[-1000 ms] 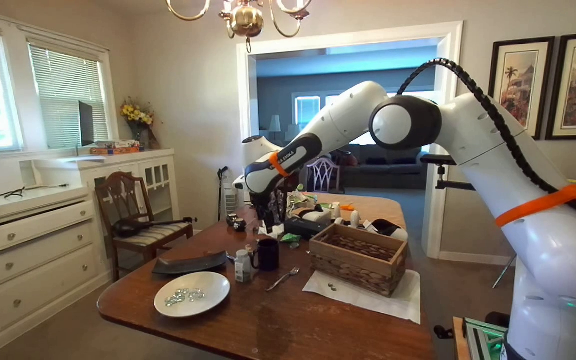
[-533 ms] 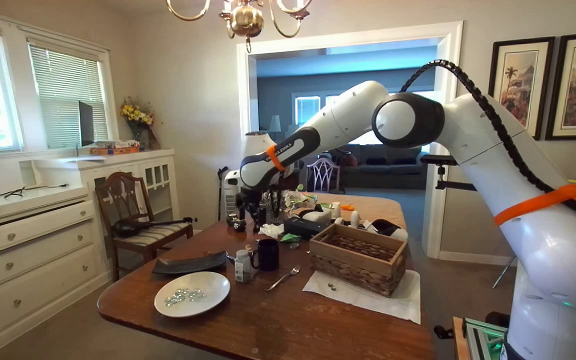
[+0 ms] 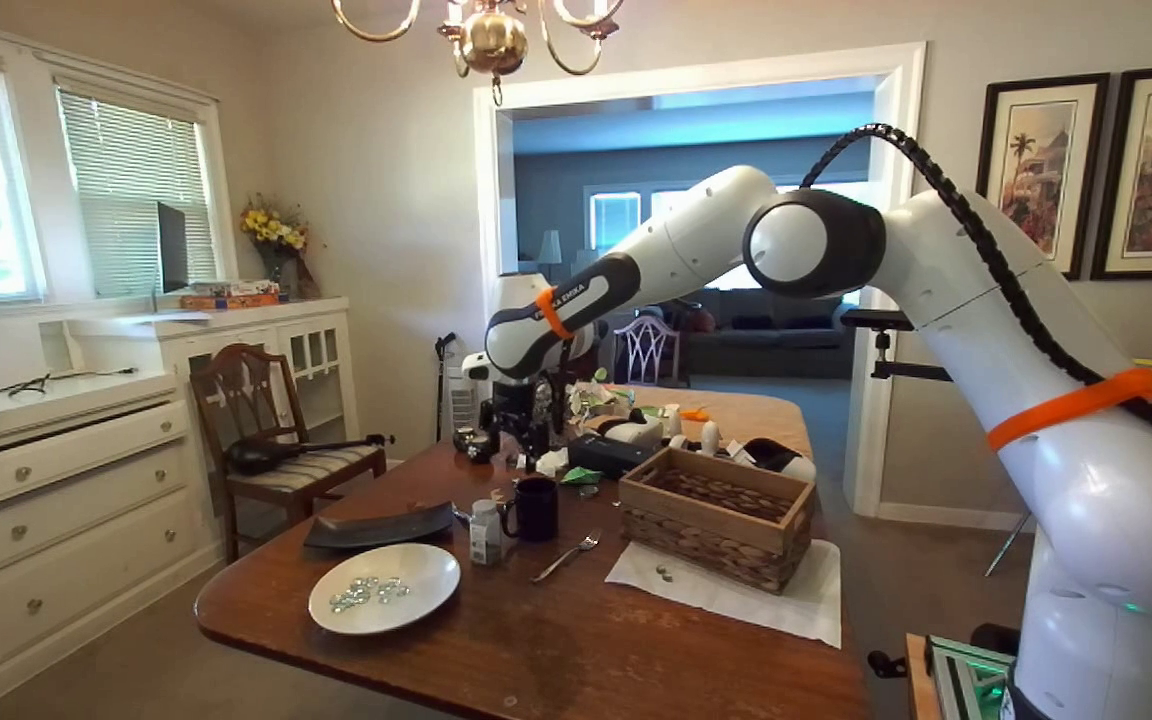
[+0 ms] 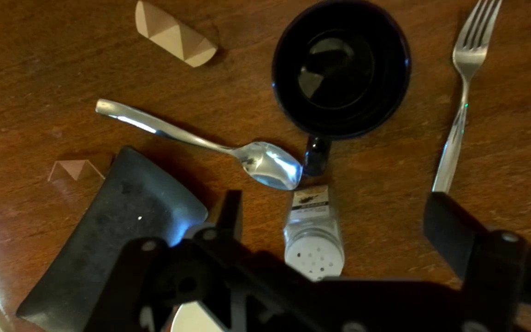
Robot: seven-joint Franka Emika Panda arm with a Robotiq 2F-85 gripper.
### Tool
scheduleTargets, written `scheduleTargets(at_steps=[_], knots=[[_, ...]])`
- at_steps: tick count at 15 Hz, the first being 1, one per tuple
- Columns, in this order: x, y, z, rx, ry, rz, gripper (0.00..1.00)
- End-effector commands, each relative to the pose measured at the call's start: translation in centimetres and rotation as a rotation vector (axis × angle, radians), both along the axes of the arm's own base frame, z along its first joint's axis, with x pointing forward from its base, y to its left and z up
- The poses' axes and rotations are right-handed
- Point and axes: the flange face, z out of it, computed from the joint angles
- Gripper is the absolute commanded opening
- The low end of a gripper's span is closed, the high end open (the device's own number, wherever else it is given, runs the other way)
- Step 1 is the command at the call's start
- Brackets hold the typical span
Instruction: Remove the container from the black cup and move the black cup forward
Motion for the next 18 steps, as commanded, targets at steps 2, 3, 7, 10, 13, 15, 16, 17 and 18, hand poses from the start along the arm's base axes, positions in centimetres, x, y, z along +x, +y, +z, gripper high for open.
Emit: scheduleTargets(at_steps=[2,3,7,10,13,15,16,17,18], knots=[[-0.1,-0.7,-1.9,-0.039,0.059,-0.013,1.0],[0.2,-0.7,-2.4,-0.044,0.051,-0.011,1.0],[1.5,0.3,-4.5,-0.065,0.046,-0.018,1.0],[2.2,0.7,-5.7,-0.075,0.045,-0.034,1.0],[2.6,0.4,-6.7,-0.086,0.051,-0.061,1.0],[2.7,-0.2,-7.1,-0.089,0.052,-0.087,1.0],[2.7,-0.5,-7.3,-0.093,0.057,-0.096,0.99],[2.8,-0.7,-7.5,-0.097,0.058,-0.101,0.86],[2.8,-0.8,-7.6,-0.101,0.058,-0.106,0.74]])
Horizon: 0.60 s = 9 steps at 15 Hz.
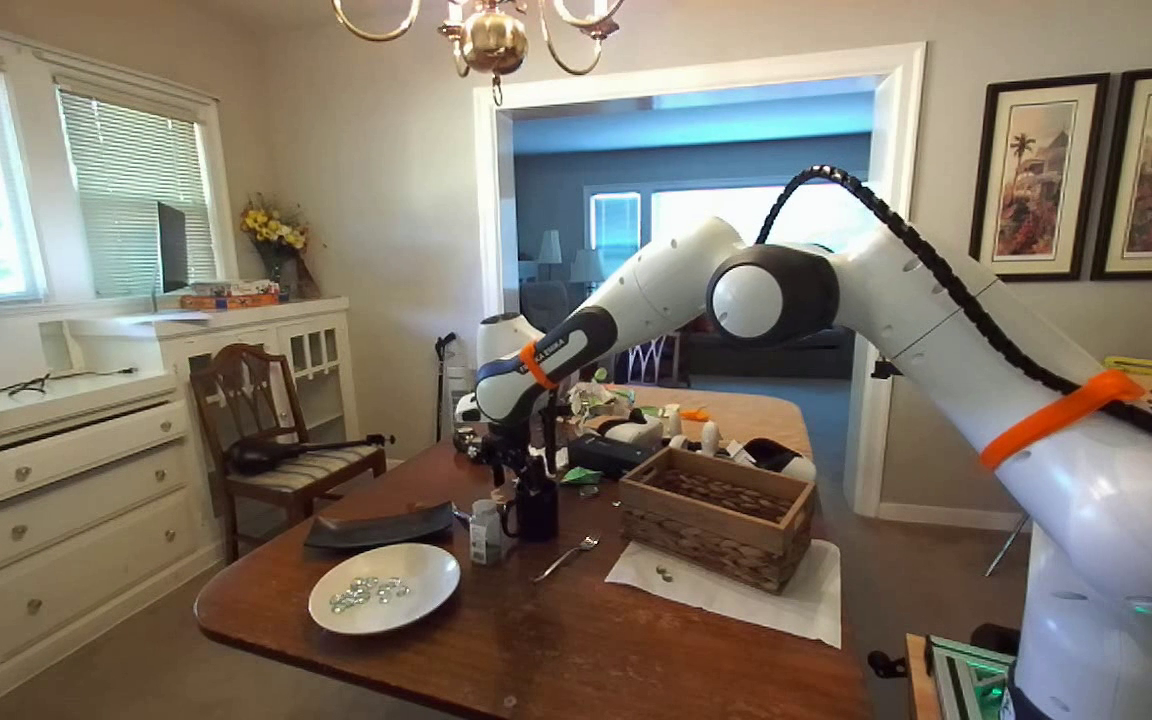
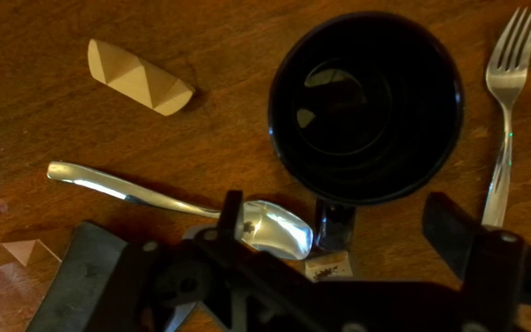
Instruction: Remove the container from the black cup and move the black cup forward
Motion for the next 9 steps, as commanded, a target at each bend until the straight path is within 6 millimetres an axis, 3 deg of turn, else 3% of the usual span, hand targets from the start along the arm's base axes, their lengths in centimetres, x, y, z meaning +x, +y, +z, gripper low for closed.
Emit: scheduleTargets(at_steps=[1,9], knots=[[0.73,-0.3,-0.81,-0.029,0.002,-0.027,0.68],[1.16,-0.18,-0.1,-0.056,-0.012,-0.049,0.05]])
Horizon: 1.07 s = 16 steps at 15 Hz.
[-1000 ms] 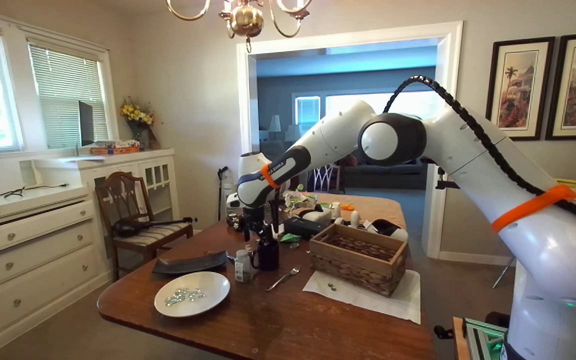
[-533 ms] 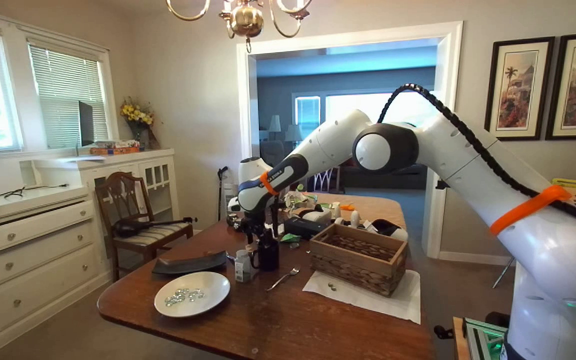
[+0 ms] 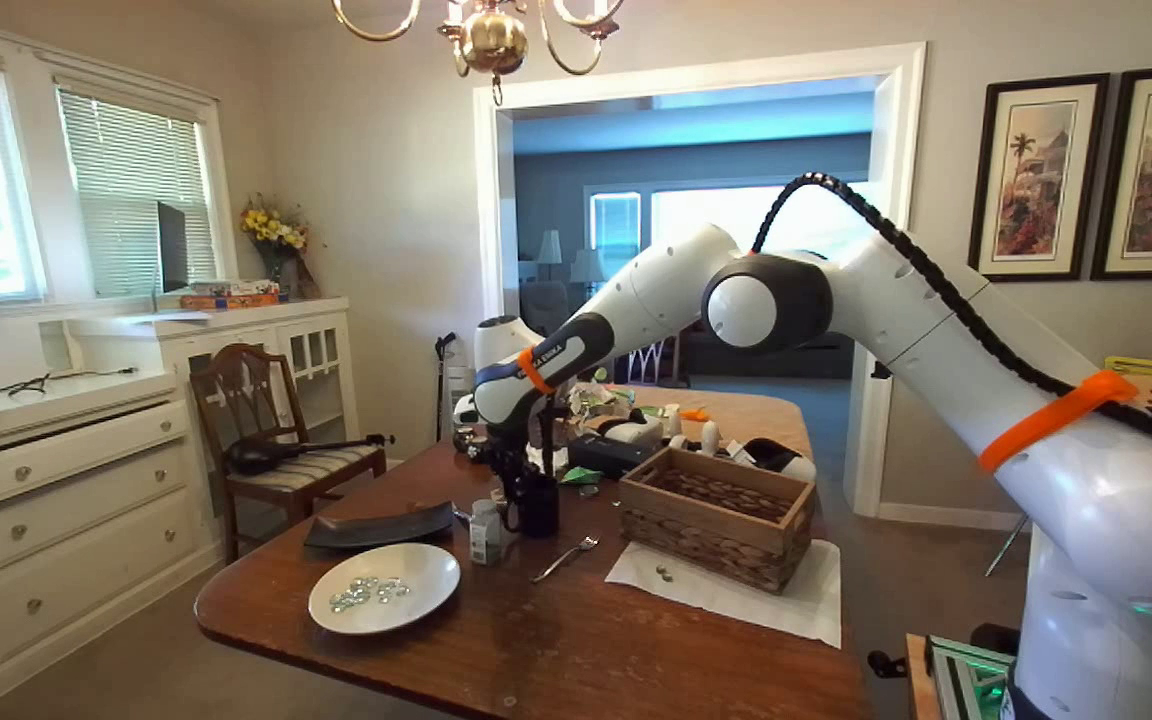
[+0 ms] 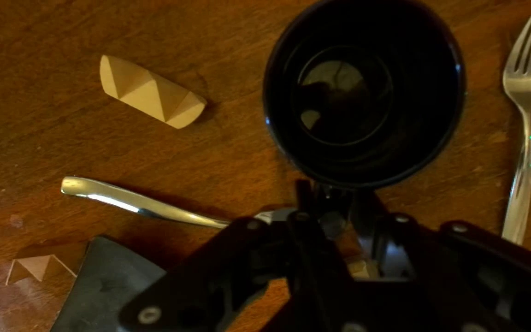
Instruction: Remove the container from the black cup and move the black cup forward
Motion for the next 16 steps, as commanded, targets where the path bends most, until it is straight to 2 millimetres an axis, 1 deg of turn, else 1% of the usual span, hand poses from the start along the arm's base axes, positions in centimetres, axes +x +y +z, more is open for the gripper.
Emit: scheduleTargets(at_steps=[1,3,4,6,9,12,16], knots=[[0.6,0.1,0.8,-0.05,-0.003,-0.035,0.0],[0.5,0.3,2.3,-0.081,-0.011,-0.057,0.05],[0.5,0.5,3.0,-0.093,-0.018,-0.065,0.05],[0.5,1.1,5.0,-0.121,-0.039,-0.072,0.05],[0.3,2.7,8.0,-0.16,-0.054,-0.056,0.05],[-0.7,5.4,11.2,-0.168,-0.036,-0.019,0.05],[-3.4,9.6,15.1,-0.212,-0.006,0.088,0.05]])
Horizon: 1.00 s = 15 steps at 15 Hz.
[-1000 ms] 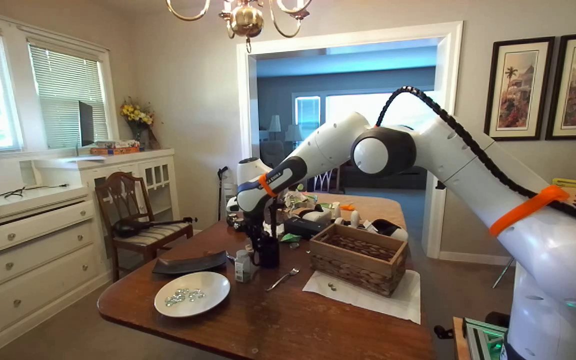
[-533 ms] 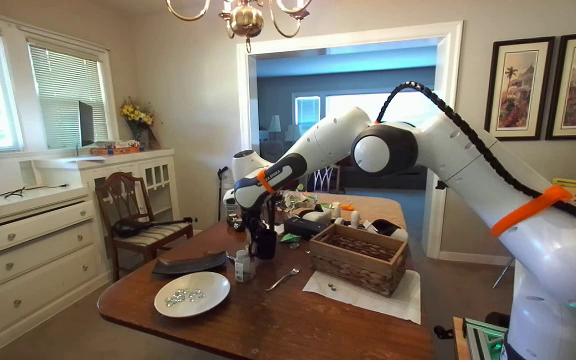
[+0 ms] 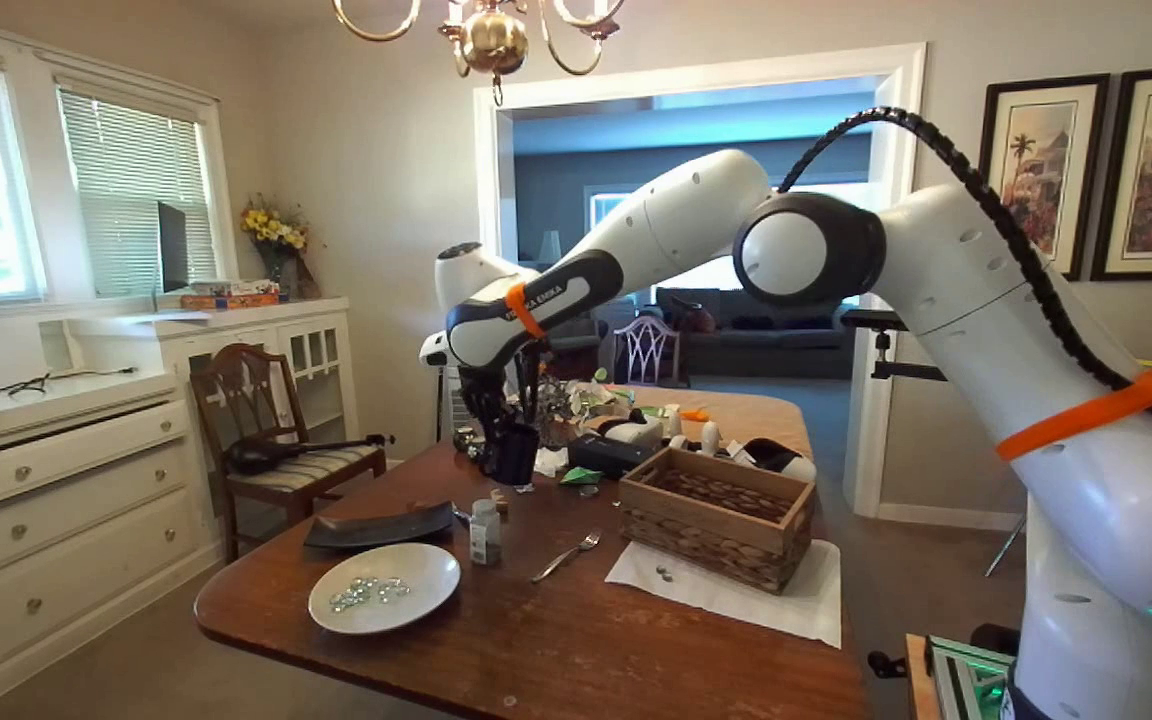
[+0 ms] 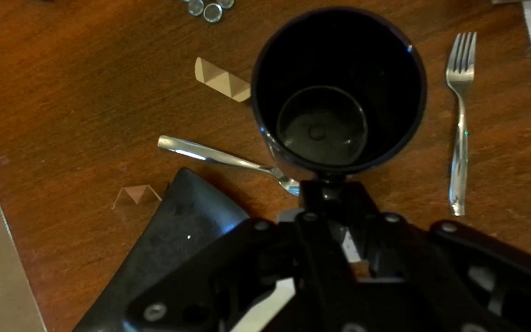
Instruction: Remove the container from the black cup and move the black cup forward
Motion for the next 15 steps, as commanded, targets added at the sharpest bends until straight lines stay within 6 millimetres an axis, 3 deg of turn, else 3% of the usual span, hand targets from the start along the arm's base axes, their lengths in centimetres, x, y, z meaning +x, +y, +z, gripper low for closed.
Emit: scheduleTargets(at_steps=[1,6,7,8,10,13,14,15], knots=[[-3.7,3.7,3.7,-0.075,0.046,0.091,0.05],[-5.7,9.2,5.8,-0.081,0.034,0.209,0.05],[-5.6,9.4,6.7,-0.072,0.012,0.189,0.05],[-4.3,8.7,5.4,-0.056,0.032,0.177,0.2],[-4.7,9.7,6.2,-0.053,0.022,0.191,0.2],[-4.8,9.4,6.4,-0.054,0.021,0.187,0.2],[-4.8,9.4,6.2,-0.054,0.023,0.186,0.05],[-4.8,10.6,6.1,-0.068,0.033,0.195,0.05]])
